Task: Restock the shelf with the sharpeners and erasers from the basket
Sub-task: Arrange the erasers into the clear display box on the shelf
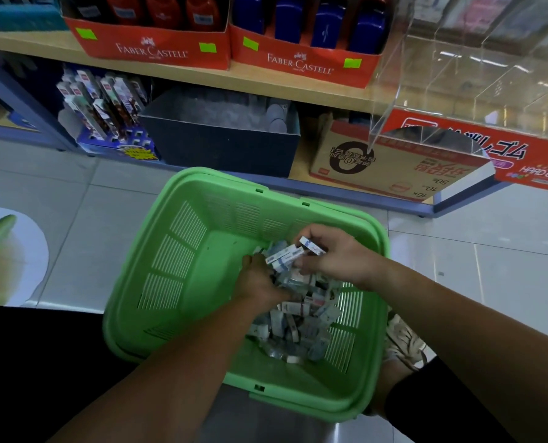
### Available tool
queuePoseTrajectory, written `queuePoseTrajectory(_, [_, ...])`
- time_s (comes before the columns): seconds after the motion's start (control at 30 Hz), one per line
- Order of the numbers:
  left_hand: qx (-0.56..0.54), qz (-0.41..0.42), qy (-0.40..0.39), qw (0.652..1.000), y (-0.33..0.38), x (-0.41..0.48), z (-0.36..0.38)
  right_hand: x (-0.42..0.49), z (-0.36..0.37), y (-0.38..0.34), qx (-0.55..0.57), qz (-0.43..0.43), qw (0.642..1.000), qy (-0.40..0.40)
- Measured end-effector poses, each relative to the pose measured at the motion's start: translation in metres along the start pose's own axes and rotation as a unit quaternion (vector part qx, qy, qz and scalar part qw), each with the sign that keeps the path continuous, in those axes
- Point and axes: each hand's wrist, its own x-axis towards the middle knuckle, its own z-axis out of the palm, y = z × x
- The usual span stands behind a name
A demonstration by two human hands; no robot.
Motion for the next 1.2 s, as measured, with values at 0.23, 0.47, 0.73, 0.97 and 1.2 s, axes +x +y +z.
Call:
queuePoseTrajectory(0.23, [-0.051,-0.028,0.032,0.998,-0.005,0.014,-0.016,-0.006,0.015,-0.004,0.227,0.036,0.972,0.054])
queuePoseTrajectory(0.47, [-0.138,-0.038,-0.123,0.982,0.020,0.033,-0.030,-0.007,0.013,-0.006,0.260,0.108,0.959,0.030])
queuePoseTrajectory(0.73, [0.103,-0.002,-0.067,0.992,0.023,0.045,-0.015,-0.003,0.007,-0.010,0.351,0.130,0.927,-0.031])
queuePoseTrajectory(0.97, [-0.016,-0.036,-0.091,0.995,0.031,0.039,-0.016,-0.004,0.005,-0.010,0.074,0.116,0.988,0.071])
queuePoseTrajectory(1.2, [-0.071,0.044,-0.074,0.994,0.033,0.034,-0.009,-0.004,0.006,0.003,-0.129,0.052,0.987,0.085])
